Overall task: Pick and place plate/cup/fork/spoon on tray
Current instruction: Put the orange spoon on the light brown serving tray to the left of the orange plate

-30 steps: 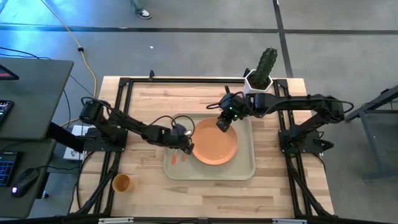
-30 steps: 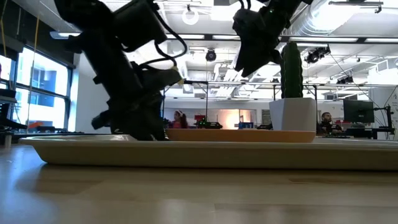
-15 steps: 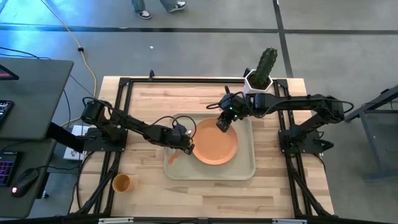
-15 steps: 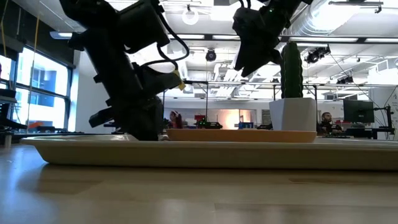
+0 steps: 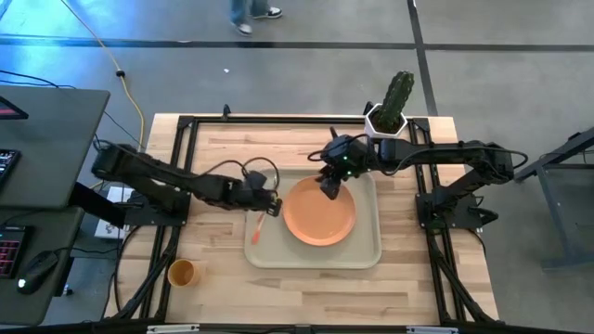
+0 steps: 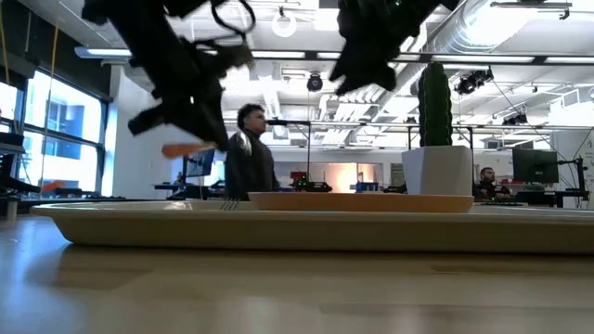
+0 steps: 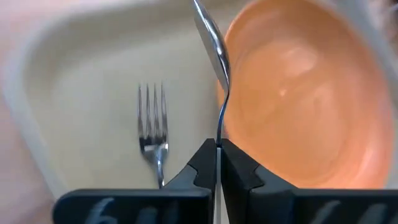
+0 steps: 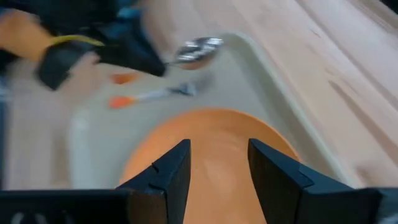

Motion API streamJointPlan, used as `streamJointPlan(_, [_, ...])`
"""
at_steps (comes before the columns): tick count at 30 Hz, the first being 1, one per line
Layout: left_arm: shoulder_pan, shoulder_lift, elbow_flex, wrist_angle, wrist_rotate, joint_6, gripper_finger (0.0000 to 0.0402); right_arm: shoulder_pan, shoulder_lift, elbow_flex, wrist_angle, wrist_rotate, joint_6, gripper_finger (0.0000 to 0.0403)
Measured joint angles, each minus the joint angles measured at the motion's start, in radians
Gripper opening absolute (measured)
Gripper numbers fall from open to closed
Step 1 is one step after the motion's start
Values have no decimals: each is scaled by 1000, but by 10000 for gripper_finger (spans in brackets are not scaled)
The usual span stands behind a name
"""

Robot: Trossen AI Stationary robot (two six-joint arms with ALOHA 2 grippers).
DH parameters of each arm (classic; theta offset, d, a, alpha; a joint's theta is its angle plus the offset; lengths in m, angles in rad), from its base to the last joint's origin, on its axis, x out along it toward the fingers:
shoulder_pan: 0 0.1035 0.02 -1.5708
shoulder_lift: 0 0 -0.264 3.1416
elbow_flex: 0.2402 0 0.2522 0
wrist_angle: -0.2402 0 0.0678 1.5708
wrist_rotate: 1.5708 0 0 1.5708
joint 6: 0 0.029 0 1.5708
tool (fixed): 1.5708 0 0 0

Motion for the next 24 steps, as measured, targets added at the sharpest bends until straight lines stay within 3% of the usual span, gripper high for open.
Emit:
streamJointPlan(3, [3, -52, 0, 50, -46, 103, 1, 0, 0, 0, 91, -72, -5, 151])
streamJointPlan(5, [-5, -74, 0, 121, -85, 276, 1, 0, 0, 0, 147, -96, 49, 151])
streamJointPlan(14, [-127, -39, 35, 128, -482, 1317, 1, -23, 0, 0, 267, -107, 420, 151])
streamJointPlan(19, [-130, 8, 79, 132, -727, 1658, 1, -16, 7, 0, 250, -91, 520, 151])
streamJointPlan(24, [-108, 65, 95, 183, -835, 1971, 1, -13, 41, 0, 297, -75, 603, 151])
